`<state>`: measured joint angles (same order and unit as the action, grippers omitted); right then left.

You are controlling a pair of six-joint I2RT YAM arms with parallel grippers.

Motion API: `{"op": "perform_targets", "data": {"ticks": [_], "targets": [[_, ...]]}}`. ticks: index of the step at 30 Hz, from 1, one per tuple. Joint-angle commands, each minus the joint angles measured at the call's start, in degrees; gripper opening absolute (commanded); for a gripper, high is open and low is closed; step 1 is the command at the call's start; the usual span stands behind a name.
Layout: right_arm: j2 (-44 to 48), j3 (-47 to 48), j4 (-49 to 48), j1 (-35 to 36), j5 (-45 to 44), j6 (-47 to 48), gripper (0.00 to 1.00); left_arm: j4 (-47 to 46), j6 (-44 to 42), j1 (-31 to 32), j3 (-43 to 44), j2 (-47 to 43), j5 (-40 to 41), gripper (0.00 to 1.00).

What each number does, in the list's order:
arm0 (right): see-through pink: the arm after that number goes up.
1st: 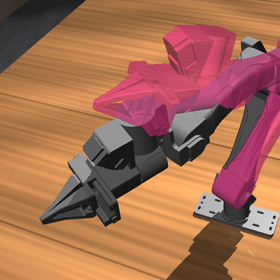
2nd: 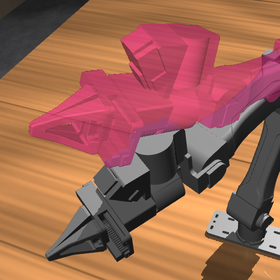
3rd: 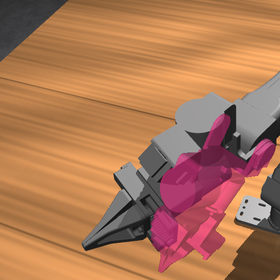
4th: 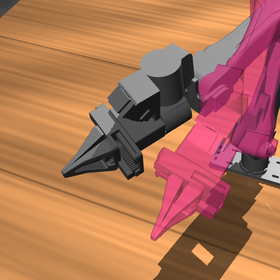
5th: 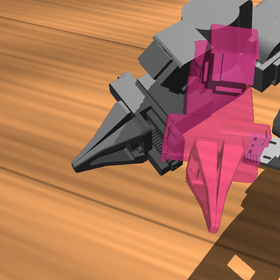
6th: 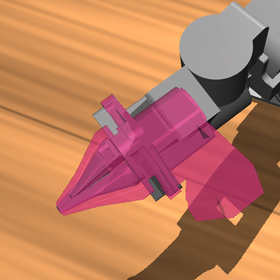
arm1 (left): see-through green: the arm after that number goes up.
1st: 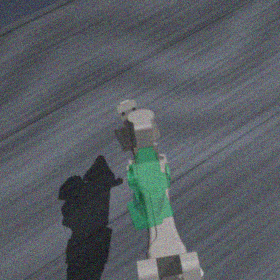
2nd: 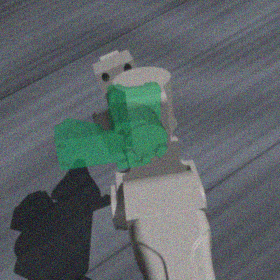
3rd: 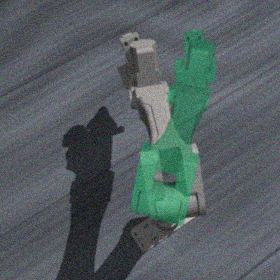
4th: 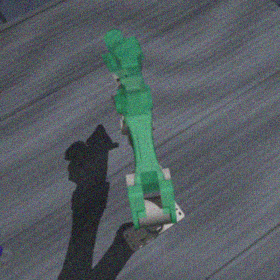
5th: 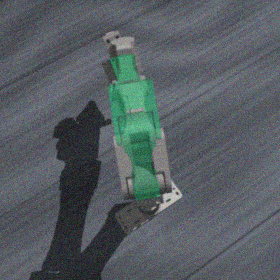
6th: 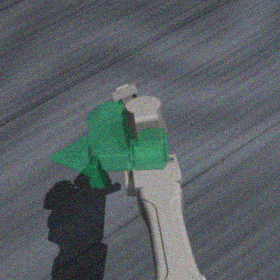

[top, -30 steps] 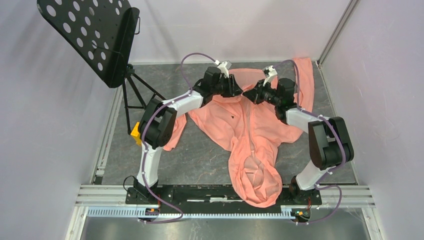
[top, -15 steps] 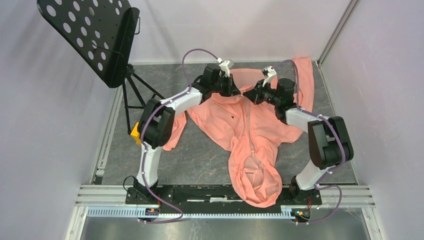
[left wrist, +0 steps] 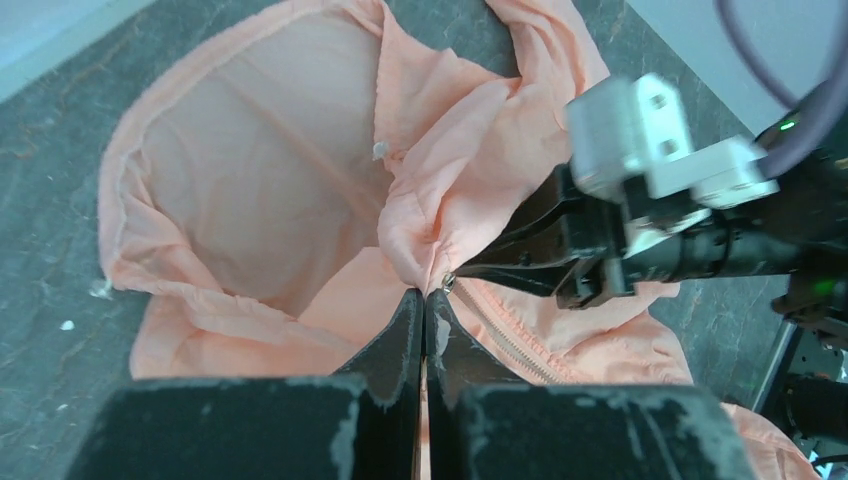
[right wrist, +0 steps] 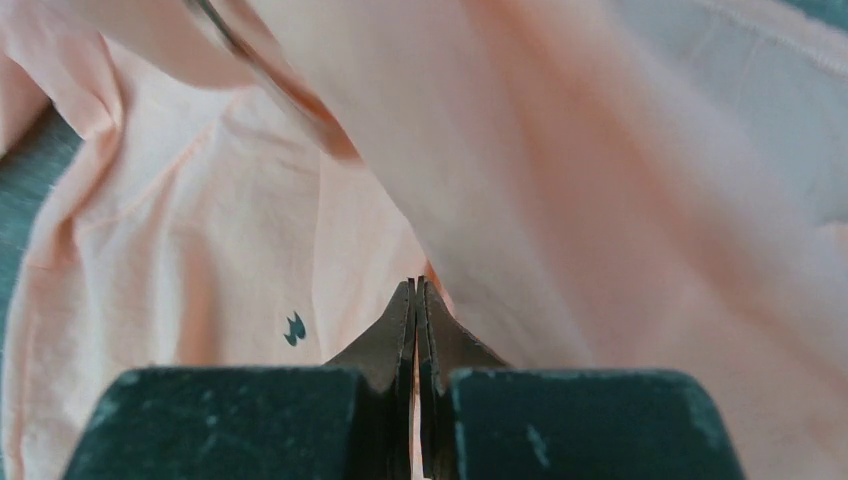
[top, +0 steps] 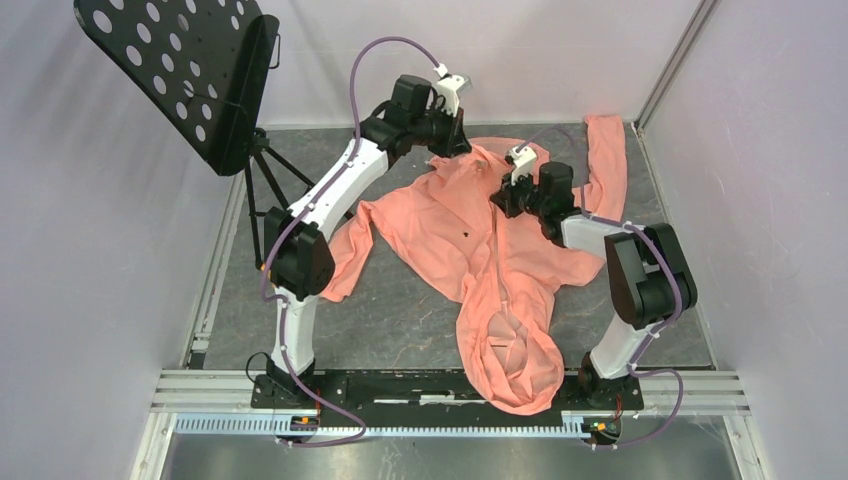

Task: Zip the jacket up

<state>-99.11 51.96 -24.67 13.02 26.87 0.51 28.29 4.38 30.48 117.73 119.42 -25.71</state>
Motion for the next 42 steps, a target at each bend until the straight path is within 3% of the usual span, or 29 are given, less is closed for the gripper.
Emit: {"op": "perform_targets", "data": {"ticks": [1, 6, 9, 14, 18, 22, 35, 42], "targets": [[-1.3, 1.1, 3.3, 0.6, -6.6, 2.6, 0.0, 3.4, -4.3, -0.5, 4.3, -1.7, -0.4, 0.02], [-0.4, 0.9, 6.7, 0.3, -10.4, -0.2, 0.0, 1.6, -8.9, -0.7, 6.1, -0.6, 3.3, 0.02], [1.7, -1.7, -0.8, -0.1, -2.4, -5.2, 0.01, 3.9, -10.3, -1.6, 9.8, 1.0, -1.5, 0.02], [3.9, -6.5, -22.2, -0.1, 10.5, -19.6, 0.39, 6.6, -11.8, -2.0, 10.6, 1.4, -2.4, 0.02], [1.5, -7.4, -37.0, -0.1, 13.6, -32.4, 0.49, 3.4, -9.1, -3.2, 7.7, 0.6, -2.0, 0.02], [-2.1, -5.4, -45.8, 0.6, 12.1, -40.9, 0.5, 3.2, -7.3, -3.8, 8.0, 0.6, -3.9, 0.02], [-5.3, 2.5, -33.2, 3.5, 6.1, -32.6, 0.53, -0.6, -3.2, -3.9, 5.3, -1.4, -7.4, 0.02], [-2.9, 0.7, -26.2, 4.2, 1.7, -26.8, 0.56, -0.7, -3.8, -4.0, 5.0, -1.5, -7.1, 0.02]]}}
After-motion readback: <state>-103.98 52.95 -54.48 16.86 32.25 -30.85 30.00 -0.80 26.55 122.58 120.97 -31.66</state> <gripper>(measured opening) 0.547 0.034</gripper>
